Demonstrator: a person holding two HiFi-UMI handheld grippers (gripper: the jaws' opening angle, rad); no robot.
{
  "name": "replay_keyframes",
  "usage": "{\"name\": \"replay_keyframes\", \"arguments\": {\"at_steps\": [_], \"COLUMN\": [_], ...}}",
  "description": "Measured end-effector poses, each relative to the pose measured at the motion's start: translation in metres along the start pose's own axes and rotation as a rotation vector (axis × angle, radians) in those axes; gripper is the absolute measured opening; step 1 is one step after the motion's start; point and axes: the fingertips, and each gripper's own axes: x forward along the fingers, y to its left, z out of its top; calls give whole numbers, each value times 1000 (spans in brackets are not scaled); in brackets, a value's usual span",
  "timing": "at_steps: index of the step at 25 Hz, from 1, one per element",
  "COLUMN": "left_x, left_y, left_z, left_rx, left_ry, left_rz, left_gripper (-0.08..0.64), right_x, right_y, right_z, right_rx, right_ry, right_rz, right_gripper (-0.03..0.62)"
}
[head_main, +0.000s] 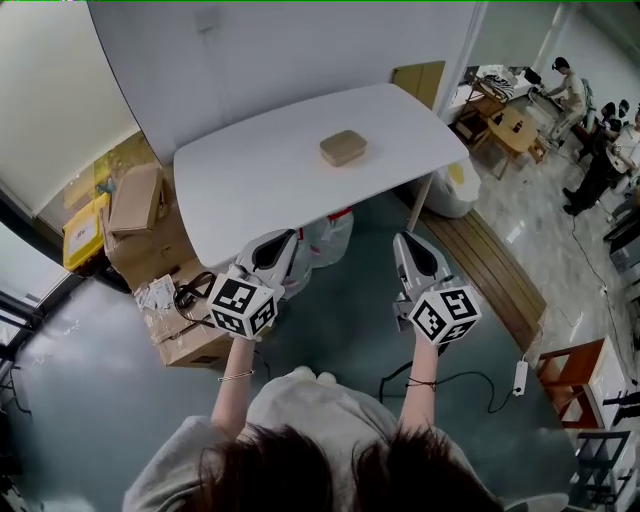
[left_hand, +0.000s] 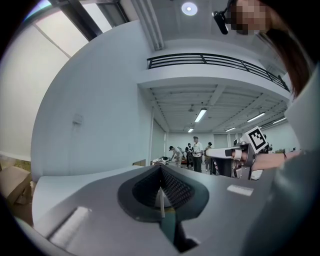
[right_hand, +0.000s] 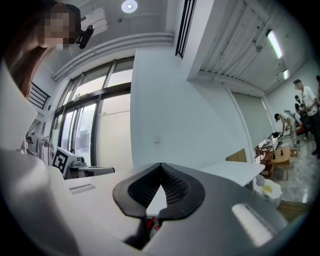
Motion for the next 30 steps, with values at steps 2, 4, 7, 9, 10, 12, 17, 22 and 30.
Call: {"name": "replay_keyframes", "arguments": {"at_steps": [2, 4, 7, 9, 10, 12, 17, 22, 30], "left_x": [5, 10, 18, 24, 27, 34, 48, 68, 113], "left_y": [-2, -2, -1, 0, 0, 0, 5, 18, 48], "left_z": [0, -2, -2, -1, -2, -4, -11, -15, -14], "left_rx": [0, -4, -5, -2, -2, -4, -11, -24, -36], "left_ry": [2, 7, 8, 7, 8, 13, 23, 19, 22], "left_rz": [8, 19, 32, 38, 40, 42, 41, 47, 37], "left_gripper": [-11, -11, -11, -9, -11, -11, -11, -11, -11], "right_x": [3, 7, 13, 18, 21, 26, 39, 58, 99], "right_y": [-6, -10, -16, -19, -21, -25, -36, -51, -82], "right_z": [2, 2, 1, 0, -1, -3, -9, -15, -12], "right_rx": [9, 17, 17, 3, -1, 1, 11, 13, 16], "right_ry": [-5, -4, 6, 18, 23, 31, 41, 56, 64], "right_rz": [12, 24, 40, 49, 54, 66, 74, 68, 54], "right_gripper": [14, 14, 12, 12, 12, 14, 14, 12, 12]}}
